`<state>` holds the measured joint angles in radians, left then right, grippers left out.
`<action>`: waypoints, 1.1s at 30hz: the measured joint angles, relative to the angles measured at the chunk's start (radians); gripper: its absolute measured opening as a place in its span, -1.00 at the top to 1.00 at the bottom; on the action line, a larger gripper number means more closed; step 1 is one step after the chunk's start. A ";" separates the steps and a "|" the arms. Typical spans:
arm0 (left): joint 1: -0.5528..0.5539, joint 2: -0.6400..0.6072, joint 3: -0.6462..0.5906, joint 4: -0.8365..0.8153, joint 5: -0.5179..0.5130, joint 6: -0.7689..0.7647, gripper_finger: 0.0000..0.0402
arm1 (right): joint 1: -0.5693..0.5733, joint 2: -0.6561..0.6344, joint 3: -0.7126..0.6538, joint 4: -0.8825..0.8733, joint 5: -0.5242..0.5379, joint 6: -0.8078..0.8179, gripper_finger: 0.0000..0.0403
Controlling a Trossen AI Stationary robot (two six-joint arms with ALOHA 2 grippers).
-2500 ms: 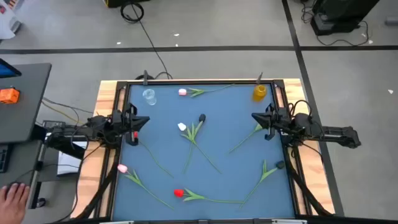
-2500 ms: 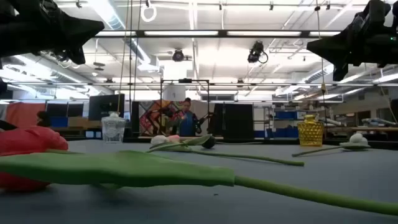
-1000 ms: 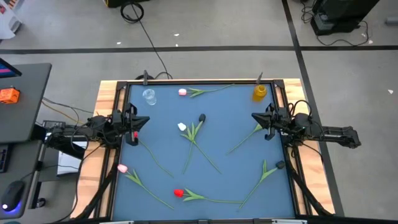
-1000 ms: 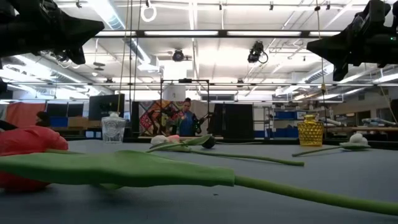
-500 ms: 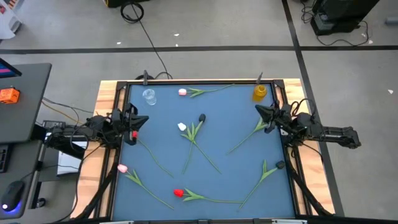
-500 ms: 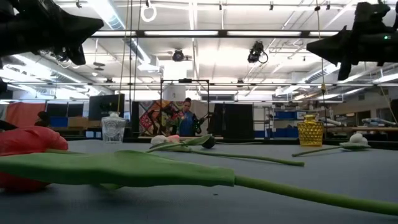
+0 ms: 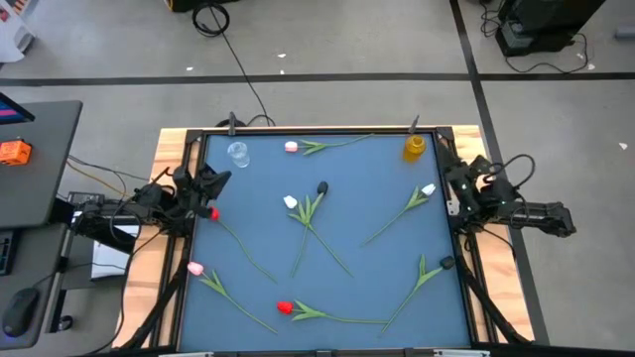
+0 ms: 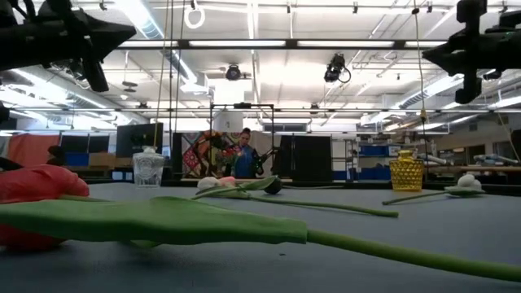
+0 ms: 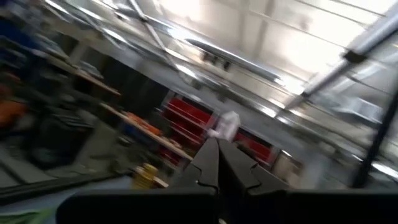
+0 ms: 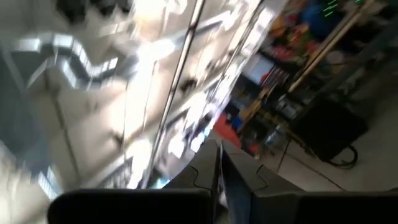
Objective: Sort flowers into vase by color
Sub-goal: Put the right white tulip into the yellow vase
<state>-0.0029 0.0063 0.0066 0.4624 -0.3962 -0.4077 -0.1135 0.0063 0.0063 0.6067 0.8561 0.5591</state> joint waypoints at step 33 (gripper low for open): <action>0.000 0.431 0.251 -0.695 0.077 -0.338 0.40 | 0.015 0.779 0.461 -0.803 -0.398 0.813 0.93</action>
<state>-0.0032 0.4376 0.2574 -0.2329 -0.3191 -0.7456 -0.0983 0.7857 0.4674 -0.1965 0.4576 1.3725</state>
